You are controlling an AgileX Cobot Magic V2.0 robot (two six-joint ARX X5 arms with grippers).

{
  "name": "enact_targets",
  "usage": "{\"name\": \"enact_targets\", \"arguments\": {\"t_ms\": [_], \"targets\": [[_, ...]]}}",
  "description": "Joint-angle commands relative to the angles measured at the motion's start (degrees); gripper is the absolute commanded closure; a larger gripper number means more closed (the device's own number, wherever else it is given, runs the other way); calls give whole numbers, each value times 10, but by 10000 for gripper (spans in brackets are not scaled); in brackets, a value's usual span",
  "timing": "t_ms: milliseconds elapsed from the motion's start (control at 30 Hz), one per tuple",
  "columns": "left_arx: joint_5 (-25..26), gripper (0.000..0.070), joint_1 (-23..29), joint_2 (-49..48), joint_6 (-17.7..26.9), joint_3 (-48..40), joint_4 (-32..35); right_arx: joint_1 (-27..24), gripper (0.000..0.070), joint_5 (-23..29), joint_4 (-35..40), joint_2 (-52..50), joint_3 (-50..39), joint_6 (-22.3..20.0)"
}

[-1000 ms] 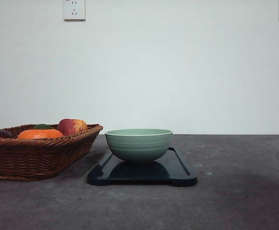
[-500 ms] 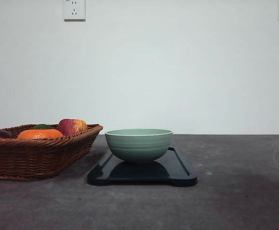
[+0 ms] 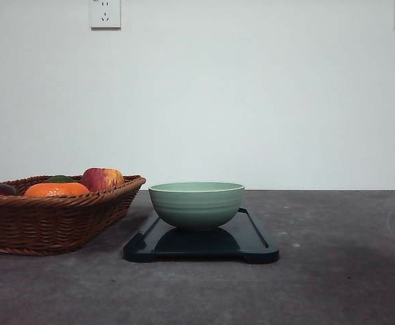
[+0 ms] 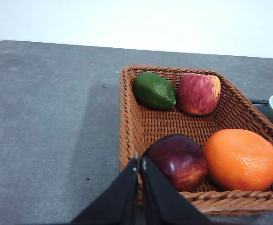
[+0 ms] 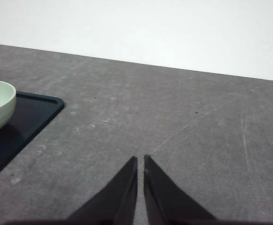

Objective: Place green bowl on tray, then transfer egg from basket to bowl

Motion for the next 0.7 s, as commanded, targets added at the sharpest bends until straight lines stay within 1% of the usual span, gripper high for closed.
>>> {"name": "enact_targets", "arguments": {"t_ms": [0, 667], "targets": [[-2, 700, 1, 0, 6, -11, 8, 1, 682, 0, 6, -1, -2, -2], [-2, 700, 1, 0, 6, -11, 8, 1, 682, 0, 6, -1, -2, -2]]}}
